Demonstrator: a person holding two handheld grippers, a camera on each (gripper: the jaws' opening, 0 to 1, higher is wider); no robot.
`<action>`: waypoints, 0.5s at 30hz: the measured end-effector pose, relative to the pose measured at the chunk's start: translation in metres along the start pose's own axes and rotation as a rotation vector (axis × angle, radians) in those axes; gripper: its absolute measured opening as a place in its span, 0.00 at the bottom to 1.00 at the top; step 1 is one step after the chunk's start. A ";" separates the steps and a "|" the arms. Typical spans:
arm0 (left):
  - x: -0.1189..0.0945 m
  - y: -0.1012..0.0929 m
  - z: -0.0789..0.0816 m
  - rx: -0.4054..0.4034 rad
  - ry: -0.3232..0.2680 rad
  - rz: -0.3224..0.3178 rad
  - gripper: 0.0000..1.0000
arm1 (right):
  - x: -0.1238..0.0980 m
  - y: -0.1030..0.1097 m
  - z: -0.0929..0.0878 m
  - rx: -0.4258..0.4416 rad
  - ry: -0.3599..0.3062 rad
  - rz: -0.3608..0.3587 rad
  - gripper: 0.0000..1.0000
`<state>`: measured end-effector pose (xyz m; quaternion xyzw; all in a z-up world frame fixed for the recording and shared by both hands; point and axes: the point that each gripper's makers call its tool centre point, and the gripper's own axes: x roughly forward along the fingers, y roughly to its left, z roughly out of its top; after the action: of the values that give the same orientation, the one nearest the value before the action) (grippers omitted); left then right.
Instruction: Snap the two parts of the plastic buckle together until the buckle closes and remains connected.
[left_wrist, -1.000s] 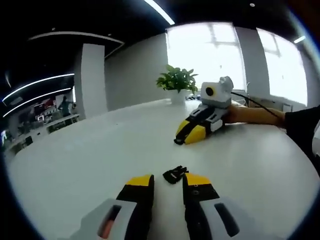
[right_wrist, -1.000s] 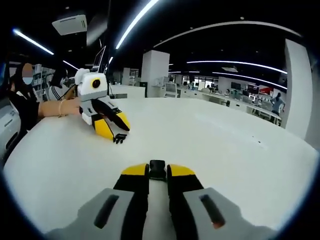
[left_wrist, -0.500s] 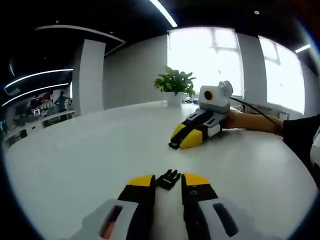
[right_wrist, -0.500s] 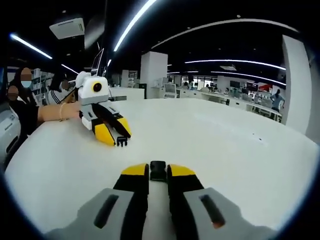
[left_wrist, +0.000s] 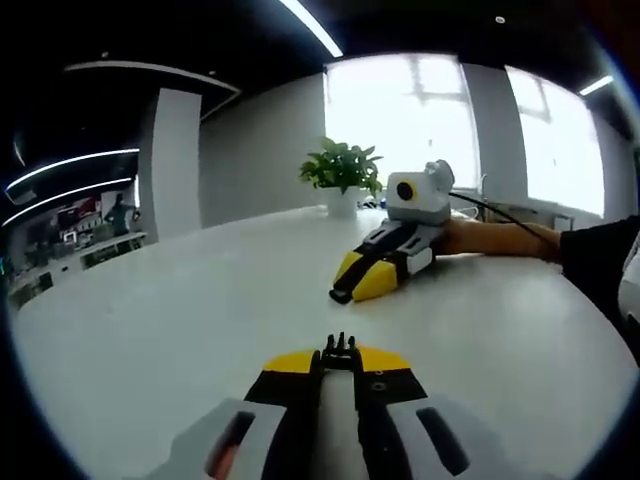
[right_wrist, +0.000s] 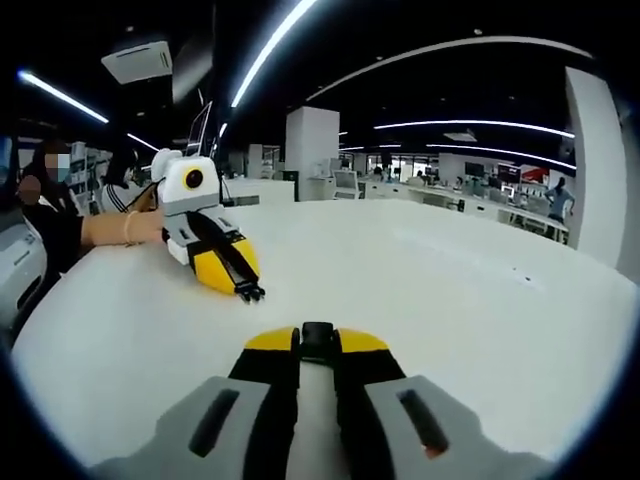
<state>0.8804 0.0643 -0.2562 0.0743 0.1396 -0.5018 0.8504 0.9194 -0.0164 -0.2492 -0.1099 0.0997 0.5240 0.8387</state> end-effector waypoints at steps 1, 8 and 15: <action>-0.001 -0.003 -0.001 0.002 0.000 -0.010 0.13 | 0.000 0.001 0.000 -0.005 0.002 0.004 0.14; -0.006 -0.020 -0.003 0.014 0.000 -0.070 0.13 | -0.003 0.023 -0.001 -0.018 0.006 0.085 0.14; -0.010 -0.030 -0.005 0.032 0.003 -0.126 0.13 | -0.006 0.049 0.000 -0.056 0.003 0.159 0.14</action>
<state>0.8486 0.0589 -0.2573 0.0794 0.1371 -0.5565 0.8156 0.8730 -0.0003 -0.2514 -0.1257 0.0945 0.5916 0.7907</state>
